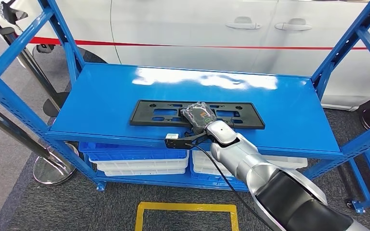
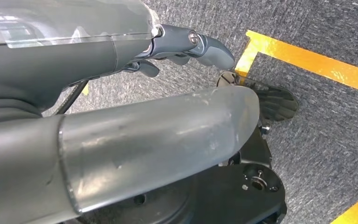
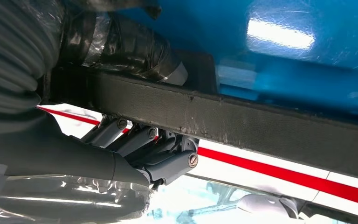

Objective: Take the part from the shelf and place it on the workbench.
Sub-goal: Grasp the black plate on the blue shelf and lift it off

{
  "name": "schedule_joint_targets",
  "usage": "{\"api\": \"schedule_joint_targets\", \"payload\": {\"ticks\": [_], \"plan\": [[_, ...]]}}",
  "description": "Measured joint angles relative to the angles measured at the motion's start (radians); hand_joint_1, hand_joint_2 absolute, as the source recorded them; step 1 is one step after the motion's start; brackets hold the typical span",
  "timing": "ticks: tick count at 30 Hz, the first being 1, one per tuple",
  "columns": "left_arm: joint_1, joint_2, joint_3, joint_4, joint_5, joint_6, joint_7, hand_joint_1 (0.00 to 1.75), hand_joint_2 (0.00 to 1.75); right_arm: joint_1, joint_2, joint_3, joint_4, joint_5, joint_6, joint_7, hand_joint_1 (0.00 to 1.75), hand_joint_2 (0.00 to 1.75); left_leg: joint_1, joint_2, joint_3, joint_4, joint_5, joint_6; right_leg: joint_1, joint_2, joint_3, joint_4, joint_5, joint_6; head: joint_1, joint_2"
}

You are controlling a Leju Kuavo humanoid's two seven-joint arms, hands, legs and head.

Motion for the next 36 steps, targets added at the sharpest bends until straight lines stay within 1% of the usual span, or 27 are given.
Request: {"api": "schedule_joint_targets", "payload": {"ticks": [3, 9, 12, 16, 18, 21, 24, 27, 29, 30, 31, 32, 33, 34, 35, 36], "plan": [[0.000, 0.000, 0.001, 0.000, 0.003, 0.000, -0.001, 0.00, 1.75, 0.000, 0.000, 0.000, 0.001, 0.000, 0.002, -0.001, 1.74, 1.75, 0.000, 0.000, 0.000, 0.000, 0.000, 0.000, 0.000, 0.000, 0.000, 0.000, 0.000, 0.000, 0.000, 0.000], [0.000, 0.002, 0.016, 0.000, 0.034, -0.027, -0.003, 0.00, 1.75, 0.002, 0.005, 0.000, 0.002, 0.002, -0.002, -0.010, 1.75, 1.75, 0.000, 0.000, 0.000, 0.000, 0.000, 0.000, 0.000, 0.000, 0.001, 0.000, 0.000, 0.000, 0.000, 0.000], [0.002, 0.013, 0.035, 0.000, 0.055, -0.047, 0.011, 0.00, 1.75, 0.007, 0.036, 0.007, 0.002, 0.017, -0.001, 0.010, 1.75, 1.75, 0.000, 0.003, 0.001, -0.001, 0.000, -0.001, 0.001, 0.002, 0.000, 0.001, 0.000, -0.001, 0.000, 0.000], [0.003, 0.028, 0.057, 0.000, 0.069, -0.044, 0.017, 0.00, 1.75, 0.014, 0.088, 0.019, 0.002, 0.032, 0.005, 0.036, 1.75, 1.75, 0.000, 0.005, 0.004, -0.003, -0.001, -0.001, 0.001, 0.005, 0.000, 0.001, -0.001, -0.001, 0.000, 0.000], [0.004, 0.033, 0.062, 0.000, 0.064, -0.039, 0.020, 0.00, 1.75, 0.015, 0.106, 0.022, 0.001, 0.036, -0.002, 0.035, 1.75, 1.75, 0.000, 0.005, 0.004, -0.004, 0.000, -0.002, 0.001, 0.005, 0.000, 0.002, -0.001, -0.002, 0.000, 0.000], [0.006, 0.040, 0.068, 0.000, 0.053, -0.039, 0.023, 0.00, 1.75, 0.017, 0.119, 0.023, -0.006, 0.034, -0.035, 0.012, 1.75, 1.75, 0.000, 0.005, 0.004, -0.005, 0.001, -0.003, 0.001, 0.005, 0.000, 0.002, -0.001, -0.002, 0.000, 0.000], [0.008, 0.047, 0.072, 0.000, 0.049, -0.045, 0.019, 0.00, 1.75, 0.019, 0.124, 0.023, -0.025, 0.020, -0.076, -0.014, 1.75, 1.75, 0.000, 0.004, 0.004, -0.005, 0.001, -0.004, 0.001, 0.004, -0.001, 0.002, 0.000, -0.003, 0.000, 0.000], [0.010, 0.052, 0.073, 0.000, 0.031, -0.046, 0.013, 0.00, 1.75, 0.019, 0.120, 0.022, -0.057, 0.000, -0.131, -0.039, 1.75, 1.75, -0.002, 0.004, 0.002, 0.000, -0.001, 0.000, -0.004, 0.004, -0.001, -0.001, 0.001, -0.001, 0.000, 0.000], [0.012, 0.053, 0.072, 0.000, 0.010, -0.038, 0.011, 0.00, 1.75, 0.019, 0.104, 0.015, -0.092, -0.016, -0.171, -0.068, 1.75, 1.75, -0.004, 0.003, 0.001, 0.002, -0.001, 0.004, -0.008, 0.004, -0.001, -0.005, 0.004, 0.003, 0.000, 0.000], [0.012, 0.051, 0.070, 0.000, 0.001, -0.031, 0.010, 0.00, 1.75, 0.019, 0.090, 0.009, -0.115, -0.023, -0.186, -0.086, 1.75, 1.75, -0.004, 0.003, 0.002, -0.002, 0.002, 0.007, -0.007, 0.004, 0.001, -0.007, 0.006, 0.007, 0.000, 0.000], [0.012, 0.047, 0.068, 0.000, -0.007, -0.023, 0.009, 0.00, 1.75, 0.020, 0.072, 0.002, -0.140, -0.030, -0.198, -0.105, 1.75, 1.75, -0.002, 0.004, 0.004, -0.010, 0.008, 0.012, -0.008, 0.004, 0.002, -0.006, 0.002, 0.010, 0.000, 0.000], [0.011, 0.042, 0.066, 0.000, -0.013, -0.016, 0.007, 0.00, 1.75, 0.021, 0.052, -0.007, -0.166, -0.034, -0.208, -0.122, 1.75, 1.75, 0.000, 0.005, 0.007, -0.020, 0.015, 0.018, -0.007, 0.003, -0.002, 0.004, -0.010, 0.012, 0.000, 0.000], [0.010, 0.036, 0.063, 0.000, -0.018, -0.009, 0.004, 0.00, 1.75, 0.022, 0.032, -0.016, -0.193, -0.037, -0.217, -0.137, 1.75, 1.75, 0.003, 0.006, 0.010, -0.030, 0.021, 0.023, -0.007, 0.003, -0.014, 0.033, -0.035, 0.012, 0.000, 0.000], [0.009, 0.031, 0.060, 0.000, -0.021, -0.003, 0.001, 0.00, 1.75, 0.026, 0.011, -0.025, -0.219, -0.036, -0.227, -0.148, 1.75, 1.75, 0.005, 0.008, 0.010, -0.035, 0.026, 0.026, -0.008, 0.003, -0.034, 0.082, -0.070, 0.013, 0.000, 0.000], [0.009, 0.027, 0.058, 0.000, -0.024, 0.002, -0.001, 0.00, 1.75, 0.030, -0.008, -0.033, -0.243, -0.033, -0.237, -0.155, 1.75, 1.75, 0.005, 0.008, 0.008, -0.036, 0.027, 0.028, -0.008, 0.003, -0.060, 0.143, -0.104, 0.014, 0.000, 0.000], [0.008, 0.022, 0.055, 0.000, -0.026, 0.006, -0.002, 0.00, 1.75, 0.036, -0.026, -0.041, -0.267, -0.025, -0.247, -0.159, 1.75, 1.75, 0.005, 0.008, 0.005, -0.035, 0.028, 0.028, -0.009, 0.003, -0.085, 0.202, -0.130, 0.016, 0.000, 0.000]]}}
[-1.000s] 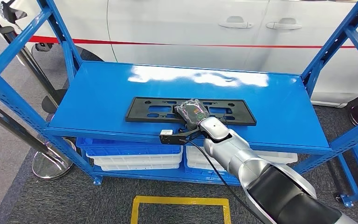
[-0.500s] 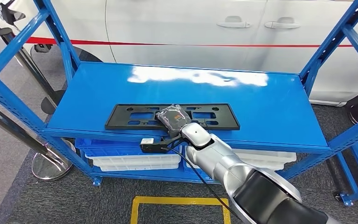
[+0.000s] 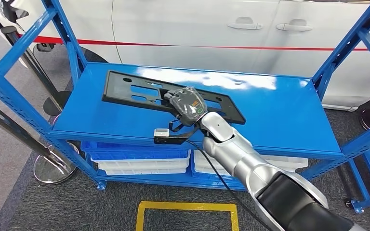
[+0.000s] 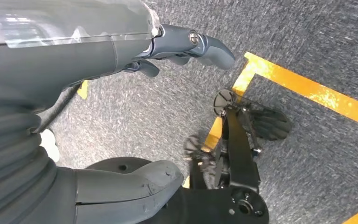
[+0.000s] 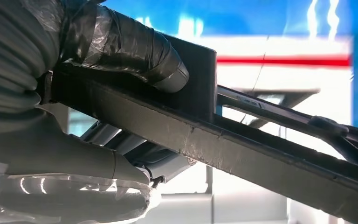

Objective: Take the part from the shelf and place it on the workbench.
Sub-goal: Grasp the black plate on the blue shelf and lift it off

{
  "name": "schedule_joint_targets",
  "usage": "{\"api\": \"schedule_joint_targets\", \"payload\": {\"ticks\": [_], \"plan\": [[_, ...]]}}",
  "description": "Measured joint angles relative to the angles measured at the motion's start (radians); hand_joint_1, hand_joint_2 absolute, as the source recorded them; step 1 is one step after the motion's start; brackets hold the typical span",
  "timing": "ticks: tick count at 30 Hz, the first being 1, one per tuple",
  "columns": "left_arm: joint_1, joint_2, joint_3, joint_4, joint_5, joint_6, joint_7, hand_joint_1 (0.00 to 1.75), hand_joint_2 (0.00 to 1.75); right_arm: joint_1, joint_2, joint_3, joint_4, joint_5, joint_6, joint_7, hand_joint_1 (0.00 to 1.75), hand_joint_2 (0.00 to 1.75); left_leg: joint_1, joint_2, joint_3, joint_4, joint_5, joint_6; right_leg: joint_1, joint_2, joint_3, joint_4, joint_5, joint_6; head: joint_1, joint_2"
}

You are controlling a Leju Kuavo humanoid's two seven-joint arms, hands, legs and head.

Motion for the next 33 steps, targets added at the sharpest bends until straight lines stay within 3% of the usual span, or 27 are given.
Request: {"api": "schedule_joint_targets", "payload": {"ticks": [1, 2, 3, 5, 6, 7, 10, 12, 15, 16, 17, 18, 20, 22, 23, 25, 26, 27, 29, 30, 31, 32, 33], "plan": [[0.000, -0.004, -0.002, 0.000, -0.002, 0.003, -0.001, 0.00, 1.75, 0.007, -0.015, -0.006, -0.022, 0.012, -0.010, 0.001, 1.75, 1.75, 0.000, 0.000, -0.003, 0.002, 0.001, -0.001, -0.001, 0.000, -0.015, 0.039, -0.009, 0.002, 0.000, 0.000], [-0.001, -0.008, -0.003, 0.000, -0.003, 0.005, -0.001, 0.00, 1.75, 0.013, -0.027, -0.011, -0.042, 0.025, -0.019, 0.003, 1.75, 1.75, 0.001, 0.001, -0.005, 0.004, 0.002, -0.003, -0.004, -0.001, -0.015, 0.043, 0.001, 0.005, 0.000, 0.000], [-0.001, -0.013, -0.004, 0.000, -0.005, 0.007, -0.001, 0.00, 1.75, 0.018, -0.035, -0.015, -0.061, 0.040, -0.028, 0.007, 1.75, 1.75, 0.003, 0.001, -0.008, 0.007, 0.003, -0.005, -0.006, -0.001, 0.006, 0.008, 0.029, 0.007, 0.000, 0.000], [-0.002, -0.021, -0.005, 0.000, -0.007, 0.009, -0.001, 0.00, 1.75, 0.021, -0.045, -0.019, -0.094, 0.060, -0.042, 0.016, 1.75, 1.75, 0.006, 0.003, -0.014, 0.011, 0.007, -0.016, -0.012, -0.001, 0.075, -0.123, 0.086, 0.012, 0.000, 0.000], [-0.004, -0.023, -0.006, 0.000, -0.007, 0.010, -0.001, 0.00, 1.75, 0.021, -0.048, -0.021, -0.107, 0.067, -0.046, 0.020, 1.75, 1.75, 0.006, 0.002, -0.016, 0.012, 0.010, -0.024, -0.010, 0.002, 0.100, -0.172, 0.107, 0.008, 0.000, 0.000], [-0.005, -0.024, -0.006, 0.000, -0.008, 0.011, -0.001, 0.00, 1.75, 0.021, -0.050, -0.021, -0.118, 0.072, -0.049, 0.023, 1.75, 1.75, 0.005, 0.001, -0.018, 0.012, 0.014, -0.033, -0.007, 0.005, 0.110, -0.197, 0.114, 0.002, 0.000, 0.000], [-0.004, -0.025, -0.006, 0.000, -0.008, 0.013, 0.000, 0.00, 1.75, 0.024, -0.057, -0.022, -0.143, 0.090, -0.054, 0.029, 1.75, 1.75, 0.005, -0.004, -0.025, 0.008, 0.029, -0.058, -0.001, 0.008, 0.093, -0.194, 0.126, -0.026, 0.000, 0.000], [-0.002, -0.026, -0.006, 0.000, -0.009, 0.014, 0.001, 0.00, 1.75, 0.026, -0.059, -0.022, -0.160, 0.111, -0.062, 0.037, 1.75, 1.75, 0.008, -0.001, -0.041, 0.033, -0.003, -0.064, 0.000, 0.006, 0.076, -0.195, 0.141, -0.049, 0.000, 0.000], [-0.001, -0.027, -0.006, 0.000, -0.010, 0.015, 0.002, 0.00, 1.75, 0.030, -0.061, -0.022, -0.180, 0.140, -0.074, 0.052, 1.75, 1.75, 0.001, 0.002, -0.088, 0.197, -0.139, -0.055, 0.012, 0.004, 0.043, -0.195, 0.168, -0.072, 0.000, 0.000], [-0.002, -0.027, -0.006, 0.000, -0.010, 0.015, 0.002, 0.00, 1.75, 0.034, -0.063, -0.022, -0.187, 0.148, -0.076, 0.055, 1.75, 1.75, -0.003, 0.002, -0.098, 0.255, -0.168, -0.051, 0.018, 0.003, 0.032, -0.194, 0.176, -0.076, 0.000, 0.000], [-0.002, -0.026, -0.006, 0.000, -0.009, 0.013, 0.001, 0.00, 1.75, 0.040, -0.065, -0.022, -0.196, 0.155, -0.077, 0.058, 1.75, 1.75, -0.008, 0.002, -0.095, 0.290, -0.176, -0.045, 0.025, 0.002, 0.021, -0.193, 0.183, -0.079, 0.000, 0.000], [-0.002, -0.025, -0.006, 0.000, -0.007, 0.009, 0.000, 0.00, 1.75, 0.047, -0.066, -0.022, -0.209, 0.160, -0.078, 0.059, 1.75, 1.75, -0.014, 0.002, -0.076, 0.289, -0.164, -0.037, 0.031, 0.001, 0.011, -0.191, 0.190, -0.081, 0.000, 0.000], [-0.003, -0.021, -0.005, -0.001, -0.001, -0.001, -0.003, 0.00, 1.75, 0.058, -0.066, -0.020, -0.237, 0.167, -0.078, 0.059, 1.75, 1.75, -0.029, 0.001, 0.006, 0.192, -0.122, -0.013, 0.041, 0.000, -0.007, -0.187, 0.203, -0.084, 0.000, 0.000], [-0.004, -0.014, -0.004, -0.002, 0.004, -0.007, -0.005, 0.00, 1.75, 0.063, -0.065, -0.018, -0.260, 0.170, -0.079, 0.059, 1.75, 1.75, -0.041, 0.001, 0.091, 0.065, -0.112, 0.007, 0.046, -0.001, -0.019, -0.185, 0.216, -0.081, 0.000, 0.000], [-0.005, -0.012, -0.004, -0.002, 0.005, -0.009, -0.005, 0.00, 1.75, 0.063, -0.064, -0.017, -0.267, 0.171, -0.079, 0.059, 1.75, 1.75, -0.046, 0.000, 0.112, 0.027, -0.116, 0.012, 0.045, -0.002, -0.021, -0.186, 0.223, -0.076, 0.000, 0.000], [-0.004, -0.010, -0.003, -0.003, 0.006, -0.011, -0.006, 0.00, 1.75, 0.066, -0.063, -0.016, -0.278, 0.172, -0.079, 0.058, 1.75, 1.75, -0.048, -0.001, 0.115, 0.003, -0.106, 0.013, 0.044, -0.004, -0.024, -0.192, 0.239, -0.064, 0.000, 0.000], [-0.004, -0.010, -0.002, -0.002, 0.008, -0.013, -0.006, 0.00, 1.75, 0.067, -0.063, -0.015, -0.282, 0.172, -0.079, 0.058, 1.75, 1.75, -0.046, 0.000, 0.112, -0.003, -0.095, 0.016, 0.042, -0.004, -0.027, -0.192, 0.238, -0.058, 0.000, 0.000], [-0.004, -0.009, -0.001, -0.002, 0.013, -0.017, -0.007, 0.00, 1.75, 0.068, -0.062, -0.014, -0.286, 0.172, -0.077, 0.058, 1.75, 1.75, -0.044, 0.001, 0.105, -0.009, -0.083, 0.021, 0.042, -0.003, -0.034, -0.180, 0.218, -0.052, 0.000, 0.000], [-0.003, -0.004, 0.007, -0.002, 0.023, -0.029, -0.007, 0.00, 1.75, 0.072, -0.053, -0.007, -0.297, 0.172, -0.067, 0.058, 1.75, 1.75, -0.040, 0.006, 0.085, -0.014, -0.059, 0.029, 0.035, -0.002, -0.061, -0.101, 0.131, -0.040, 0.001, 0.000], [-0.002, -0.001, 0.012, -0.002, 0.027, -0.035, -0.006, 0.00, 1.75, 0.076, -0.045, -0.002, -0.303, 0.172, -0.058, 0.059, 1.75, 1.75, -0.039, 0.008, 0.071, -0.013, -0.049, 0.031, 0.031, -0.003, -0.078, -0.037, 0.081, -0.035, 0.001, 0.000], [-0.001, 0.001, 0.017, -0.002, 0.030, -0.040, -0.005, 0.00, 1.75, 0.080, -0.036, 0.005, -0.310, 0.171, -0.050, 0.060, 1.75, 1.75, -0.039, 0.010, 0.057, -0.012, -0.039, 0.030, 0.027, -0.003, -0.090, 0.024, 0.050, -0.030, 0.001, 0.000], [-0.001, 0.003, 0.021, -0.002, 0.031, -0.042, -0.003, 0.00, 1.75, 0.086, -0.027, 0.013, -0.318, 0.170, -0.040, 0.062, 1.75, 1.75, -0.039, 0.011, 0.041, -0.009, -0.030, 0.028, 0.023, -0.003, -0.092, 0.067, 0.043, -0.026, 0.001, 0.000], [-0.001, 0.004, 0.024, -0.002, 0.031, -0.044, -0.002, 0.00, 1.75, 0.092, -0.019, 0.021, -0.325, 0.168, -0.032, 0.064, 1.75, 1.75, -0.038, 0.012, 0.025, -0.005, -0.020, 0.026, 0.019, -0.004, -0.078, 0.080, 0.058, -0.023, 0.000, 0.000]]}}
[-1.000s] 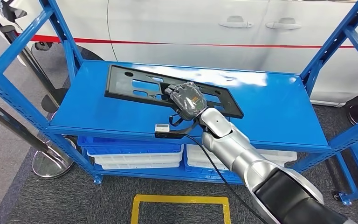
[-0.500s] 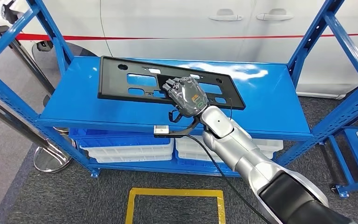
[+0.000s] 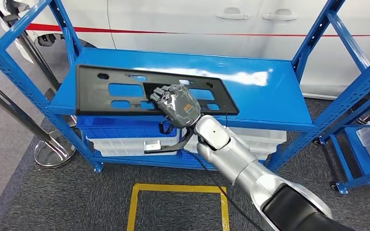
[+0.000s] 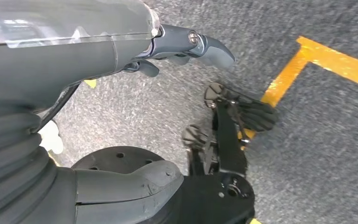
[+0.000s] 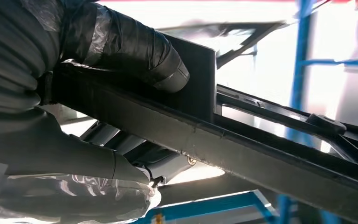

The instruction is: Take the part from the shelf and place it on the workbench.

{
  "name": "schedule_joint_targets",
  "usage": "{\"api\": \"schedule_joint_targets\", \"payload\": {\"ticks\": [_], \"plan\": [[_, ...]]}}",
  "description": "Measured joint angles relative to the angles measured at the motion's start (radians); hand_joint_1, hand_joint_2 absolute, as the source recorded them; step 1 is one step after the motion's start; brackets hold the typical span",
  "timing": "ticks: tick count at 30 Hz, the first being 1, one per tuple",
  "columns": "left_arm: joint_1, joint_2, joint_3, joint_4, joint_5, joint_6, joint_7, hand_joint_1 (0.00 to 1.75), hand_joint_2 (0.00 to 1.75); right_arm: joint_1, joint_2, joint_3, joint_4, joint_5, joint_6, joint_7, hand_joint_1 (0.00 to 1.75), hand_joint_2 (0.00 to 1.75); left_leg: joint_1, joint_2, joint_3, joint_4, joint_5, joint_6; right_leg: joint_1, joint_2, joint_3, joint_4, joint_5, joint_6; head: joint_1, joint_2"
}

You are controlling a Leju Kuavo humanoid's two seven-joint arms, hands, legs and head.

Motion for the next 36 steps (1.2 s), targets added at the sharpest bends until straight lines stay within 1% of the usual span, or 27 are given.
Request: {"api": "schedule_joint_targets", "payload": {"ticks": [1, 2, 4, 6, 8, 9, 10, 11, 13, 14, 15, 17, 18, 20, 21, 23, 24, 25, 26, 28, 29, 30, 31, 32, 33, 35, 36], "plan": [[0.000, 0.001, 0.002, 0.000, -0.002, -0.001, 0.001, 0.00, 1.75, 0.005, 0.005, 0.007, -0.010, -0.005, 0.008, 0.004, 1.75, 1.75, 0.001, 0.000, -0.016, 0.005, 0.009, -0.003, -0.003, 0.000, 0.030, -0.020, 0.028, 0.001, 0.000, 0.000], [0.000, 0.002, 0.003, 0.000, -0.004, -0.002, 0.000, 0.00, 1.75, 0.007, 0.009, 0.012, -0.022, -0.011, 0.015, 0.008, 1.75, 1.75, 0.002, -0.001, -0.030, 0.010, 0.017, -0.006, -0.004, 0.000, 0.077, -0.073, 0.053, 0.001, 0.000, 0.000], [0.002, 0.002, 0.005, 0.000, -0.014, -0.004, -0.001, 0.00, 1.75, 0.008, 0.011, 0.016, -0.049, -0.024, 0.024, 0.018, 1.75, 1.75, 0.000, -0.003, -0.050, 0.017, 0.031, -0.016, -0.001, -0.001, 0.178, -0.210, 0.052, -0.008, 0.000, 0.000], [0.005, 0.003, 0.005, 0.000, -0.029, -0.003, -0.003, 0.00, 1.75, 0.006, 0.004, 0.014, -0.071, -0.039, 0.026, 0.022, 1.75, 1.75, 0.001, -0.003, -0.054, 0.015, 0.048, -0.029, 0.006, 0.000, 0.220, -0.286, 0.036, -0.021, -0.001, 0.000], [0.008, 0.003, 0.004, 0.000, -0.042, -0.001, -0.004, 0.00, 1.75, 0.008, -0.013, 0.009, -0.088, -0.058, 0.025, 0.018, 1.75, 1.75, 0.003, -0.004, -0.057, 0.010, 0.060, -0.042, 0.006, -0.003, 0.211, -0.298, 0.053, -0.036, 0.000, 0.000], [0.009, 0.003, 0.004, 0.000, -0.047, 0.002, -0.004, 0.00, 1.75, 0.009, -0.023, 0.006, -0.095, -0.069, 0.025, 0.012, 1.75, 1.75, 0.004, -0.005, -0.065, 0.019, 0.045, -0.046, 0.004, -0.006, 0.204, -0.302, 0.064, -0.045, 0.000, 0.000], [0.009, 0.002, 0.003, 0.000, -0.050, 0.004, -0.005, 0.00, 1.75, 0.011, -0.033, 0.001, -0.101, -0.079, 0.025, 0.006, 1.75, 1.75, 0.006, -0.006, -0.077, 0.045, 0.009, -0.049, 0.001, -0.008, 0.192, -0.306, 0.078, -0.054, 0.000, 0.000], [0.009, 0.002, 0.003, 0.000, -0.053, 0.007, -0.005, 0.00, 1.75, 0.012, -0.043, -0.004, -0.105, -0.088, 0.026, -0.001, 1.75, 1.75, 0.009, -0.006, -0.091, 0.093, -0.044, -0.052, 0.000, -0.010, 0.178, -0.307, 0.092, -0.060, 0.000, 0.000], [0.010, 0.000, 0.002, 0.000, -0.057, 0.012, -0.005, 0.00, 1.75, 0.015, -0.057, -0.012, -0.110, -0.099, 0.029, -0.009, 1.75, 1.75, 0.011, -0.007, -0.118, 0.220, -0.134, -0.057, 0.001, -0.008, 0.144, -0.304, 0.118, -0.065, -0.001, 0.000], [0.010, 0.000, 0.002, 0.000, -0.058, 0.015, -0.006, 0.00, 1.75, 0.017, -0.062, -0.015, -0.111, -0.102, 0.031, -0.011, 1.75, 1.75, 0.011, -0.007, -0.121, 0.273, -0.147, -0.060, 0.002, -0.007, 0.127, -0.301, 0.129, -0.064, -0.001, 0.000], [0.009, -0.001, 0.002, 0.000, -0.059, 0.016, -0.006, 0.00, 1.75, 0.018, -0.066, -0.017, -0.111, -0.103, 0.034, -0.012, 1.75, 1.75, 0.012, -0.007, -0.114, 0.300, -0.135, -0.061, 0.003, -0.007, 0.109, -0.296, 0.140, -0.062, -0.001, 0.000], [0.007, -0.001, 0.002, 0.000, -0.059, 0.020, -0.006, 0.00, 1.75, 0.021, -0.072, -0.019, -0.112, -0.104, 0.039, -0.014, 1.75, 1.75, 0.013, -0.007, -0.051, 0.257, -0.079, -0.061, 0.002, -0.007, 0.073, -0.282, 0.157, -0.055, -0.001, 0.000], [0.006, -0.001, 0.002, 0.000, -0.059, 0.021, -0.006, 0.00, 1.75, 0.021, -0.073, -0.021, -0.115, -0.104, 0.041, -0.015, 1.75, 1.75, 0.013, -0.007, 0.000, 0.194, -0.072, -0.060, 0.002, -0.007, 0.057, -0.273, 0.164, -0.050, -0.001, 0.000], [0.004, -0.001, 0.002, 0.000, -0.055, 0.022, -0.005, 0.00, 1.75, 0.020, -0.074, -0.024, -0.123, -0.104, 0.045, -0.016, 1.75, 1.75, 0.010, -0.010, 0.085, 0.066, -0.097, -0.054, 0.004, -0.008, 0.038, -0.260, 0.179, -0.039, -0.001, 0.000], [0.004, -0.001, 0.002, 0.000, -0.052, 0.021, -0.005, 0.00, 1.75, 0.019, -0.074, -0.025, -0.126, -0.104, 0.047, -0.017, 1.75, 1.75, 0.007, -0.012, 0.103, 0.031, -0.112, -0.050, 0.005, -0.008, 0.034, -0.259, 0.188, -0.033, -0.001, 0.000], [0.006, -0.001, 0.003, 0.000, -0.043, 0.018, -0.004, 0.00, 1.75, 0.020, -0.070, -0.024, -0.127, -0.101, 0.052, -0.016, 1.75, 1.75, 0.006, -0.012, 0.097, 0.018, -0.104, -0.037, 0.005, -0.008, 0.030, -0.264, 0.203, -0.021, -0.001, 0.000], [0.006, -0.001, 0.003, 0.000, -0.041, 0.015, -0.004, 0.00, 1.75, 0.021, -0.069, -0.022, -0.127, -0.099, 0.055, -0.016, 1.75, 1.75, 0.007, -0.010, 0.090, 0.017, -0.092, -0.028, 0.004, -0.007, 0.025, -0.259, 0.193, -0.017, -0.001, 0.000], [0.007, -0.001, 0.004, 0.000, -0.039, 0.012, -0.004, 0.00, 1.75, 0.022, -0.067, -0.020, -0.127, -0.096, 0.059, -0.014, 1.75, 1.75, 0.008, -0.007, 0.079, 0.015, -0.079, -0.019, 0.002, -0.006, 0.016, -0.240, 0.162, -0.012, 0.000, 0.000], [0.007, -0.001, 0.004, 0.000, -0.038, 0.010, -0.003, 0.00, 1.75, 0.023, -0.065, -0.018, -0.127, -0.093, 0.061, -0.012, 1.75, 1.75, 0.009, -0.005, 0.066, 0.013, -0.065, -0.012, 0.000, -0.005, 0.003, -0.201, 0.113, -0.009, 0.000, 0.000], [0.008, 0.001, 0.006, 0.000, -0.038, 0.007, -0.003, 0.00, 1.75, 0.023, -0.060, -0.015, -0.127, -0.086, 0.064, -0.007, 1.75, 1.75, 0.007, -0.004, 0.034, 0.015, -0.039, -0.004, -0.001, -0.005, -0.022, -0.081, 0.013, -0.004, 0.000, 0.000], [0.008, 0.002, 0.008, 0.000, -0.038, 0.006, -0.002, 0.00, 1.75, 0.024, -0.059, -0.013, -0.127, -0.083, 0.064, -0.005, 1.75, 1.75, 0.005, -0.004, 0.017, 0.016, -0.026, -0.004, -0.001, -0.005, -0.027, -0.024, -0.008, -0.003, 0.000, 0.000], [0.009, 0.003, 0.009, 0.000, -0.038, 0.004, -0.002, 0.00, 1.75, 0.024, -0.057, -0.012, -0.127, -0.081, 0.065, -0.005, 1.75, 1.75, 0.003, -0.004, 0.000, 0.017, -0.014, -0.004, -0.001, -0.005, -0.021, 0.009, -0.004, -0.004, 0.000, 0.000], [0.009, 0.003, 0.011, 0.000, -0.038, 0.003, -0.002, 0.00, 1.75, 0.025, -0.056, -0.010, -0.126, -0.080, 0.065, -0.005, 1.75, 1.75, 0.000, -0.004, -0.017, 0.018, -0.002, -0.005, 0.000, -0.004, 0.001, 0.014, 0.018, -0.007, 0.000, 0.000], [0.008, 0.004, 0.013, 0.000, -0.039, 0.002, -0.002, 0.00, 1.75, 0.024, -0.054, -0.009, -0.126, -0.078, 0.066, -0.004, 1.75, 1.75, -0.003, -0.004, -0.031, 0.018, 0.009, -0.005, 0.002, -0.004, 0.039, -0.018, 0.047, -0.014, 0.000, 0.000], [0.008, 0.003, 0.014, 0.000, -0.039, 0.001, -0.002, 0.00, 1.75, 0.023, -0.052, -0.008, -0.127, -0.078, 0.067, -0.004, 1.75, 1.75, -0.004, -0.005, -0.042, 0.019, 0.020, -0.007, 0.006, -0.004, 0.092, -0.079, 0.064, -0.024, 0.000, 0.000], [0.008, 0.003, 0.016, 0.000, -0.041, -0.002, -0.002, 0.00, 1.75, 0.019, -0.047, -0.008, -0.128, -0.075, 0.072, -0.003, 1.75, 1.75, -0.007, -0.004, -0.055, 0.018, 0.040, -0.014, 0.015, -0.004, 0.198, -0.228, 0.050, -0.043, -0.001, 0.000], [0.008, 0.003, 0.017, 0.000, -0.043, -0.003, -0.003, 0.00, 1.75, 0.017, -0.045, -0.008, -0.129, -0.074, 0.075, -0.003, 1.75, 1.75, -0.005, -0.004, -0.058, 0.014, 0.050, -0.019, 0.020, -0.004, 0.226, -0.276, 0.039, -0.049, -0.001, 0.000]]}}
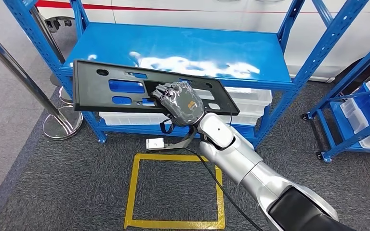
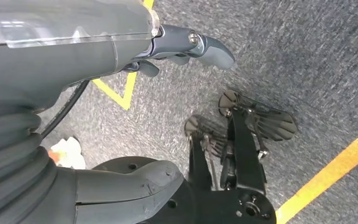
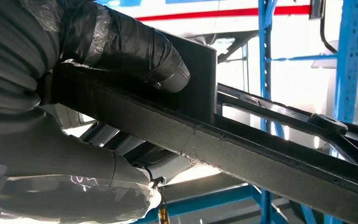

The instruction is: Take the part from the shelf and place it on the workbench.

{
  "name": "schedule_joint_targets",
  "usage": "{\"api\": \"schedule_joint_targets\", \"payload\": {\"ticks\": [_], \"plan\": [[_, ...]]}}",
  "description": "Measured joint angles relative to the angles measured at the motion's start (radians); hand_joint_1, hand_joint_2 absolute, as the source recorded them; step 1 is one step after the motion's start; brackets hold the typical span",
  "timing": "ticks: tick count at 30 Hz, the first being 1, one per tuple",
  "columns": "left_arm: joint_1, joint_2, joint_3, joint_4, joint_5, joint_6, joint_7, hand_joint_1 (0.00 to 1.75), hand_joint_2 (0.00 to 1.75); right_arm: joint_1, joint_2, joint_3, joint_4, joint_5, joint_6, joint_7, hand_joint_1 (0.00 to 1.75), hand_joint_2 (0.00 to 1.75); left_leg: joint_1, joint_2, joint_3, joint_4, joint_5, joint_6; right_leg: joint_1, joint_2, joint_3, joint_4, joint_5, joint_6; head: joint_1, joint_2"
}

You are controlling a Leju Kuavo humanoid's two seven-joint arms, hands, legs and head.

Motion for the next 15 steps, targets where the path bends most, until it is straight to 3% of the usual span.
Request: {"api": "schedule_joint_targets", "payload": {"ticks": [1, 3, 4, 5, 7, 8, 9, 10, 12, 14, 15], "plan": [[0.000, 0.000, 0.001, 0.000, -0.002, -0.001, -0.001, 0.00, 1.75, -0.002, 0.001, 0.000, -0.001, 0.001, 0.003, 0.001, 1.75, 1.75, 0.002, 0.000, -0.001, -0.005, 0.011, -0.006, 0.003, 0.000, 0.010, -0.026, -0.004, -0.003, 0.000, 0.000], [0.001, 0.001, 0.003, 0.000, -0.005, -0.002, -0.002, 0.00, 1.75, -0.005, 0.002, 0.000, -0.001, 0.002, 0.008, 0.003, 1.75, 1.75, 0.002, -0.002, -0.006, -0.013, 0.021, -0.017, 0.002, -0.003, -0.002, -0.043, 0.023, -0.010, 0.000, 0.000], [0.001, 0.002, 0.003, 0.000, -0.006, -0.002, -0.004, 0.00, 1.75, -0.006, 0.003, 0.000, -0.001, 0.003, 0.010, 0.005, 1.75, 1.75, 0.001, -0.004, -0.015, -0.001, -0.001, -0.022, -0.003, -0.005, -0.011, -0.053, 0.040, -0.015, 0.000, 0.000], [0.001, 0.003, 0.003, 0.000, -0.007, -0.003, -0.005, 0.00, 1.75, -0.006, 0.005, 0.000, -0.001, 0.004, 0.011, 0.006, 1.75, 1.75, 0.001, -0.006, -0.026, 0.029, -0.043, -0.027, -0.007, -0.007, -0.023, -0.061, 0.058, -0.019, 0.000, 0.000], [0.001, 0.004, 0.004, 0.000, -0.012, -0.005, -0.009, 0.00, 1.75, -0.006, 0.008, 0.001, -0.001, 0.006, 0.016, 0.009, 1.75, 1.75, 0.008, -0.007, -0.052, 0.143, -0.150, -0.036, -0.009, -0.008, -0.055, -0.061, 0.087, -0.024, 0.000, 0.000], [0.001, 0.004, 0.004, 0.000, -0.014, -0.006, -0.011, 0.00, 1.75, -0.005, 0.009, 0.001, -0.001, 0.007, 0.018, 0.010, 1.75, 1.75, 0.011, -0.007, -0.059, 0.205, -0.178, -0.041, -0.010, -0.008, -0.073, -0.056, 0.098, -0.022, 0.000, 0.000], [0.001, 0.004, 0.004, 0.000, -0.016, -0.007, -0.012, 0.00, 1.75, -0.005, 0.009, 0.001, -0.001, 0.008, 0.020, 0.010, 1.75, 1.75, 0.014, -0.007, -0.060, 0.252, -0.180, -0.046, -0.011, -0.008, -0.092, -0.050, 0.108, -0.020, 0.000, 0.000], [0.000, 0.004, 0.004, 0.000, -0.017, -0.009, -0.013, 0.00, 1.75, -0.005, 0.009, 0.001, -0.001, 0.009, 0.021, 0.011, 1.75, 1.75, 0.017, -0.006, -0.048, 0.271, -0.159, -0.050, -0.013, -0.009, -0.113, -0.041, 0.117, -0.016, 0.000, 0.000], [-0.002, 0.006, 0.004, 0.000, -0.018, -0.010, -0.014, 0.00, 1.75, -0.005, 0.009, 0.001, -0.001, 0.009, 0.021, 0.012, 1.75, 1.75, 0.026, -0.006, 0.025, 0.213, -0.108, -0.060, -0.017, -0.010, -0.154, -0.016, 0.132, -0.005, 0.000, 0.000], [-0.004, 0.007, 0.004, 0.000, -0.020, -0.012, -0.015, 0.00, 1.75, -0.005, 0.009, 0.000, -0.004, 0.009, 0.021, 0.012, 1.75, 1.75, 0.027, -0.009, 0.123, 0.084, -0.126, -0.062, -0.017, -0.009, -0.186, 0.009, 0.143, 0.007, 0.000, 0.000], [-0.004, 0.008, 0.004, -0.001, -0.020, -0.014, -0.016, 0.00, 1.75, -0.006, 0.009, -0.001, -0.005, 0.009, 0.021, 0.012, 1.75, 1.75, 0.026, -0.011, 0.151, 0.038, -0.147, -0.058, -0.015, -0.009, -0.194, 0.016, 0.149, 0.013, 0.000, 0.000]]}}
